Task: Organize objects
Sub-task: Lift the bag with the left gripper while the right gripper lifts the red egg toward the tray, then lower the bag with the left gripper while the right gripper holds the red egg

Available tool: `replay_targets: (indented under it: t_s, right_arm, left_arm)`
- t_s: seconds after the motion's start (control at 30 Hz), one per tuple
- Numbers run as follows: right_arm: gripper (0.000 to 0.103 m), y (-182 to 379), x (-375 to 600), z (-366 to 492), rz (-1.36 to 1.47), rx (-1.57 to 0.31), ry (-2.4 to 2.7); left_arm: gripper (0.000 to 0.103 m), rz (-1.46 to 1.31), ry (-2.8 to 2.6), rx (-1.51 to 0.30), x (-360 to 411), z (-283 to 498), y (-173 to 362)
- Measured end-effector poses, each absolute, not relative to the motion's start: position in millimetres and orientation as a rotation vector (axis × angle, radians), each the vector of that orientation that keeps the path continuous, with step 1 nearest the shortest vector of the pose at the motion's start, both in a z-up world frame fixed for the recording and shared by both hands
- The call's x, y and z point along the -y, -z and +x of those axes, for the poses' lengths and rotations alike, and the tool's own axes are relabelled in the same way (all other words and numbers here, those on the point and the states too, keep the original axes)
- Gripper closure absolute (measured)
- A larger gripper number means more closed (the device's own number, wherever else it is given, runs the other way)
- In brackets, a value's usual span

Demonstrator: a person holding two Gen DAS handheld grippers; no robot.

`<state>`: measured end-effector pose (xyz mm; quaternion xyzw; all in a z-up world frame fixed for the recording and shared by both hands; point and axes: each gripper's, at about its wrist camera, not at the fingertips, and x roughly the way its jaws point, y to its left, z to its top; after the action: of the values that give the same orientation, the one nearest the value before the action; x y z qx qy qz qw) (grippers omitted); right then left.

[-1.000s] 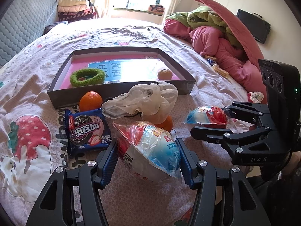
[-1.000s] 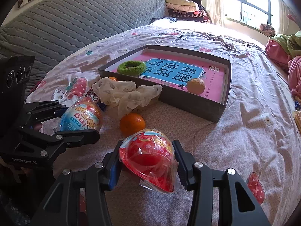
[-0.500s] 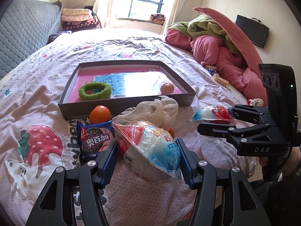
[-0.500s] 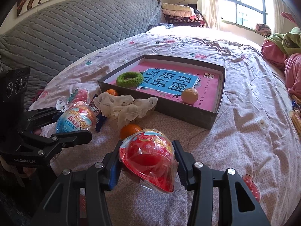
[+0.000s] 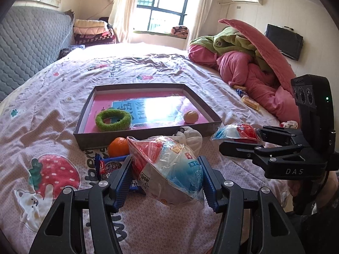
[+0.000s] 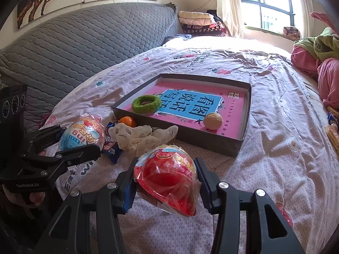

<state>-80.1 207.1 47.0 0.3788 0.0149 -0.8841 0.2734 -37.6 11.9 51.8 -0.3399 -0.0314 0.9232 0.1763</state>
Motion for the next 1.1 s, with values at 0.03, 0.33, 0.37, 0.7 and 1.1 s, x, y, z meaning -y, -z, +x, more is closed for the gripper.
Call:
replay_targets:
  t_s: [0.03,0.33,0.37,0.7,1.1]
  right_arm:
    - [0.053,-48.8,-206.3,-80.6,1.011,-0.025,2.381]
    - [0.053,-60.6,-194.3,-84.2,0.949,0.015,2.417]
    - [0.053,-61.1,-193.5,-85.0,0.946,0.021,2.416]
    - [0.053,-65.8,-185.1,-91.2,0.917,0.048,2.450]
    - [0.053,-69.5,-181.4,-97.9,0.888,0.080,2.485]
  left_arm:
    - [0.042,-0.960,-2.615,0.092,-11.8,-38.7,-52.4]
    - [0.042,-0.933,-2.658,0.102,-12.5,-50.3,-58.9]
    - [0.042,-0.933,-2.661,0.106,-12.4,-51.7,-59.2]
    - [0.042,-0.932,-2.706,0.103,-8.9,-65.4,-60.2]
    - [0.042,-0.908,-2.749,0.119,-1.5,-74.9,-66.6]
